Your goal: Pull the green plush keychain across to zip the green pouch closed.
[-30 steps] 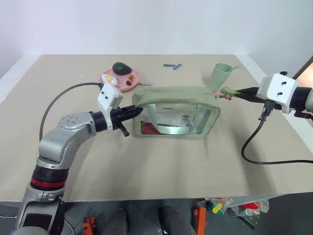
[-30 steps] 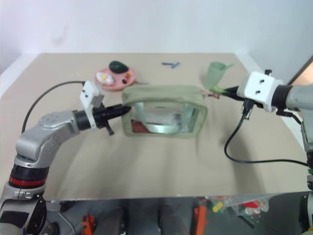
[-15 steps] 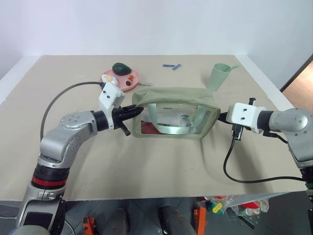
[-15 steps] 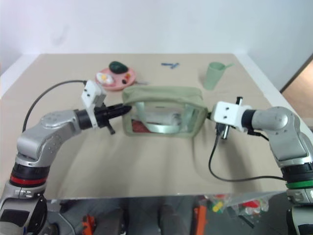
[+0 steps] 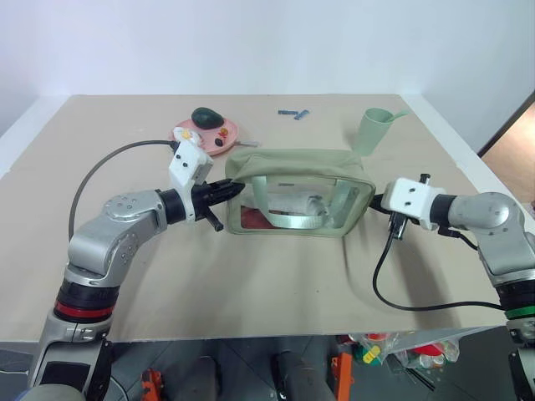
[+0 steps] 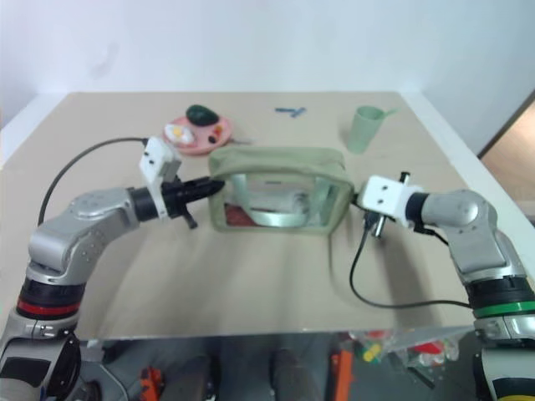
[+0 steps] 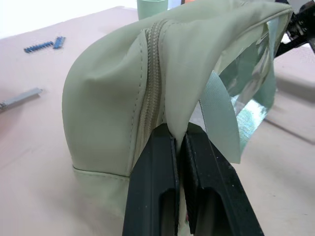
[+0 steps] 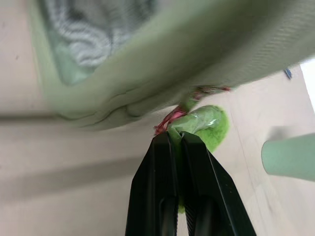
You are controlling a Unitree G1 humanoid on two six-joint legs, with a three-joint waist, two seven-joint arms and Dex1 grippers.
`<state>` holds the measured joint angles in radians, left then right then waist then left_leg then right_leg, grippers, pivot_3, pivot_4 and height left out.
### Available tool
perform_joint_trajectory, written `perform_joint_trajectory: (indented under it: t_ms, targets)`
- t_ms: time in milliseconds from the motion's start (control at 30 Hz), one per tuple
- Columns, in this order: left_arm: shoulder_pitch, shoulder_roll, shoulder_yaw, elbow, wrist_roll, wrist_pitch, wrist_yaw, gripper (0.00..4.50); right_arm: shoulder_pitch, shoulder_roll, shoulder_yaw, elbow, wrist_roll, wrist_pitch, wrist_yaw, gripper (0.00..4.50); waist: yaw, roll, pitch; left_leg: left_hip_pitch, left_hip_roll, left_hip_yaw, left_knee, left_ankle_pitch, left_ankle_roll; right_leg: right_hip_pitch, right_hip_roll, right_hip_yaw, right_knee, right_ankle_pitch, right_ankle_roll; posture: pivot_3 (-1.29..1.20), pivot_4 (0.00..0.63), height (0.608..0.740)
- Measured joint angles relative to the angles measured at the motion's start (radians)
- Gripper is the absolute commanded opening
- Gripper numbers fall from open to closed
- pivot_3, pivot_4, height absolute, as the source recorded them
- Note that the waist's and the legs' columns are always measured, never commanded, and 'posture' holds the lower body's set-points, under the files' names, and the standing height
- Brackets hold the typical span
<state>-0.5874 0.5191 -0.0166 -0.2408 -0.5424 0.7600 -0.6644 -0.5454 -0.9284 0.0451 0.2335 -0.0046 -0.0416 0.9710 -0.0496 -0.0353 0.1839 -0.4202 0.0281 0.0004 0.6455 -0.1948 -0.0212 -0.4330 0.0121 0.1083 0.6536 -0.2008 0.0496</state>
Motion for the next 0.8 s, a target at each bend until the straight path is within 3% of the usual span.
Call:
perform_joint_trajectory:
  t_ms: [300,333,567,667,800]
  targets:
    - [-0.026,0.028,0.024,-0.006,-0.032,0.034,-0.022,4.17,0.001,-0.014,-0.222,-0.299,0.304,0.482,-0.002,4.46,0.001,0.000,0.000,-0.001,0.000,-0.001,0.001,0.000,0.000,0.000,0.000,-0.001,0.000,0.000,0.000,0.00,0.150,0.740]
    - [-0.029,0.035,0.027,-0.006,-0.033,0.034,-0.023,4.40,0.001,-0.017,-0.237,-0.311,0.317,0.508,-0.009,4.50,0.001,0.000,0.000,-0.001,0.000,-0.001,0.001,0.000,0.000,0.000,0.000,-0.001,0.000,0.000,0.000,0.00,0.150,0.740]
    - [-0.034,0.105,0.122,-0.040,-0.102,0.060,-0.058,4.47,0.047,-0.023,-0.409,-0.471,0.538,0.789,-0.037,4.50,0.001,0.000,0.000,-0.001,0.000,-0.001,0.000,0.000,0.000,0.000,0.000,-0.001,0.000,0.000,0.000,0.00,0.150,0.740]
    - [0.052,0.146,0.156,-0.123,-0.122,0.062,-0.065,4.47,0.166,-0.004,-0.471,-0.625,0.659,0.909,-0.068,4.50,0.000,0.000,0.000,-0.001,0.001,-0.001,-0.002,0.000,0.000,0.000,0.000,-0.001,0.000,-0.002,0.000,0.00,0.150,0.740]
    - [0.203,0.142,0.158,-0.195,-0.087,0.029,-0.027,4.47,0.353,0.103,-0.485,-0.822,0.786,0.984,-0.139,4.50,0.002,0.000,0.000,-0.001,0.001,-0.003,-0.002,0.000,0.000,-0.001,0.000,-0.002,0.000,-0.002,0.000,0.00,0.150,0.740]
